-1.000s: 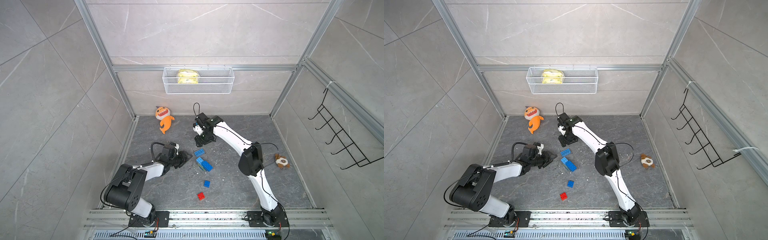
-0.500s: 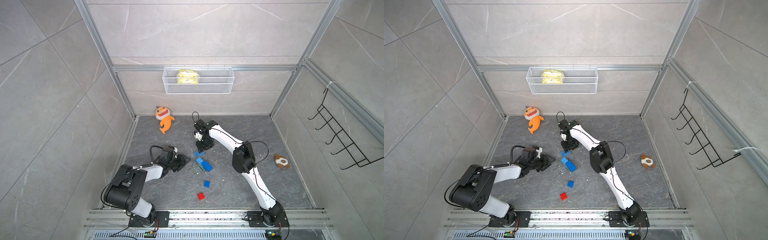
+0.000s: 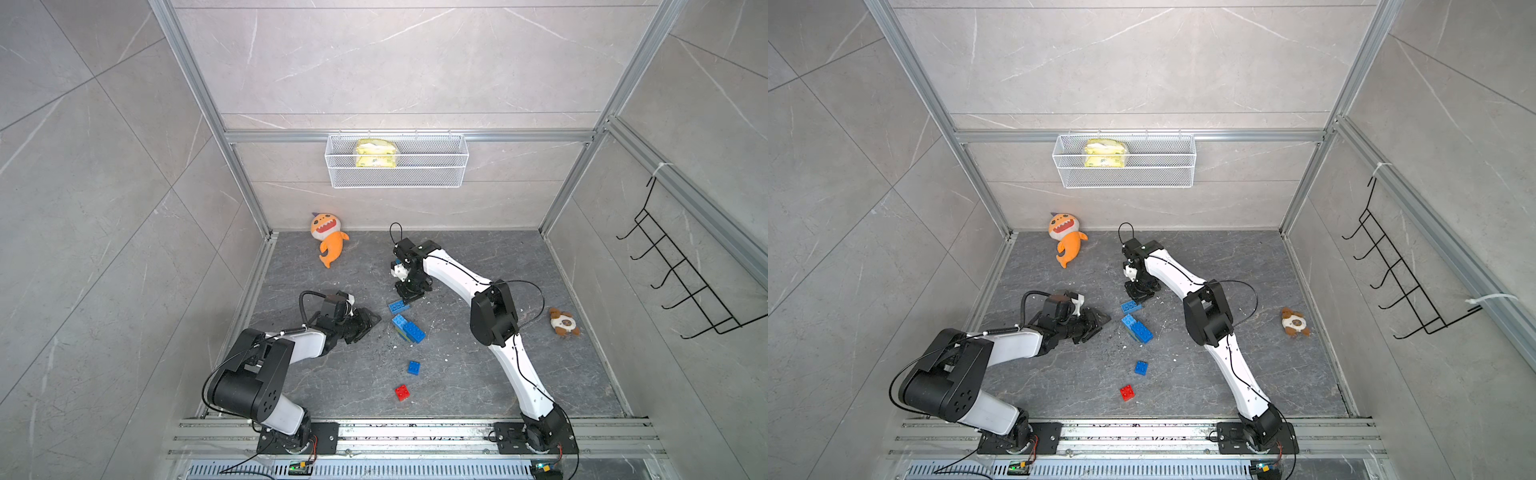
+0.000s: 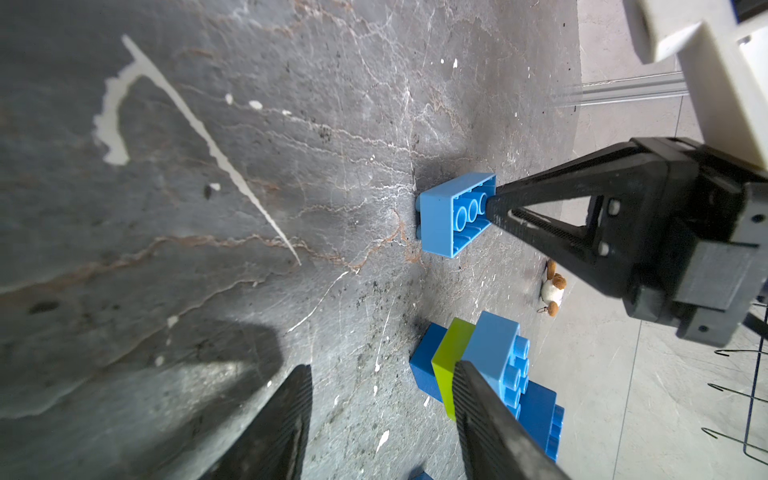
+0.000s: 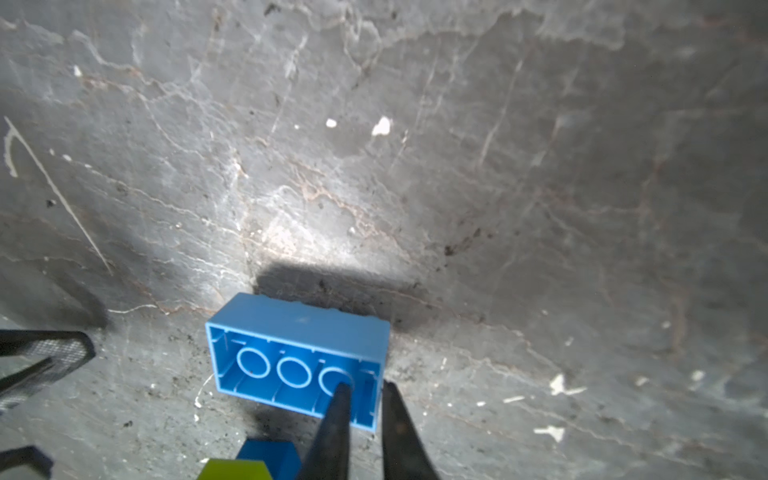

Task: Assemble a heart with lego
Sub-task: Pick up the lego brick from the center of the board.

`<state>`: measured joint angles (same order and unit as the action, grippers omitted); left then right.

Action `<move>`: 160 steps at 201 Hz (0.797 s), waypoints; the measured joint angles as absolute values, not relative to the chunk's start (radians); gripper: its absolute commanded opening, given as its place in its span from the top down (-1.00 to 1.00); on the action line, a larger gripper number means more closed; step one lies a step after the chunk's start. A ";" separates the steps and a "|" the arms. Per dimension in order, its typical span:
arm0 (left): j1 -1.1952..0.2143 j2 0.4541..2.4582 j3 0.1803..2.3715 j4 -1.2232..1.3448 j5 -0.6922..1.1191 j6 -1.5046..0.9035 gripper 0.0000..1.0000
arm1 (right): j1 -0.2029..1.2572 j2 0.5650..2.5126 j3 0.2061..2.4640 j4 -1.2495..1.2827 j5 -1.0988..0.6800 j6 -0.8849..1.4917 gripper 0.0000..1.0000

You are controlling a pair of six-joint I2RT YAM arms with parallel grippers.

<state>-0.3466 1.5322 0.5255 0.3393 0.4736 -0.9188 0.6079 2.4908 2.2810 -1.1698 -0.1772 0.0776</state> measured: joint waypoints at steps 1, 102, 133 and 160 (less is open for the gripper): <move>-0.347 1.532 0.525 0.339 0.474 -0.919 -0.14 | 0.607 2.491 2.281 -1.169 -0.177 0.077 0.82; -0.347 1.515 0.527 0.326 0.474 -0.919 -0.15 | 0.531 2.304 1.966 -1.009 -0.192 0.098 1.00; -0.347 1.487 0.549 0.318 0.484 -0.920 -0.16 | 0.493 2.175 1.846 -0.941 -0.228 0.123 1.00; -0.358 1.441 0.597 0.324 0.505 -0.927 -0.20 | 0.435 2.022 1.739 -0.872 -0.335 0.174 0.98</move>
<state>-0.3580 1.4414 0.5972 0.3237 0.5045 -0.9272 0.4355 2.0216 1.7390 -0.8719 -0.3347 0.1741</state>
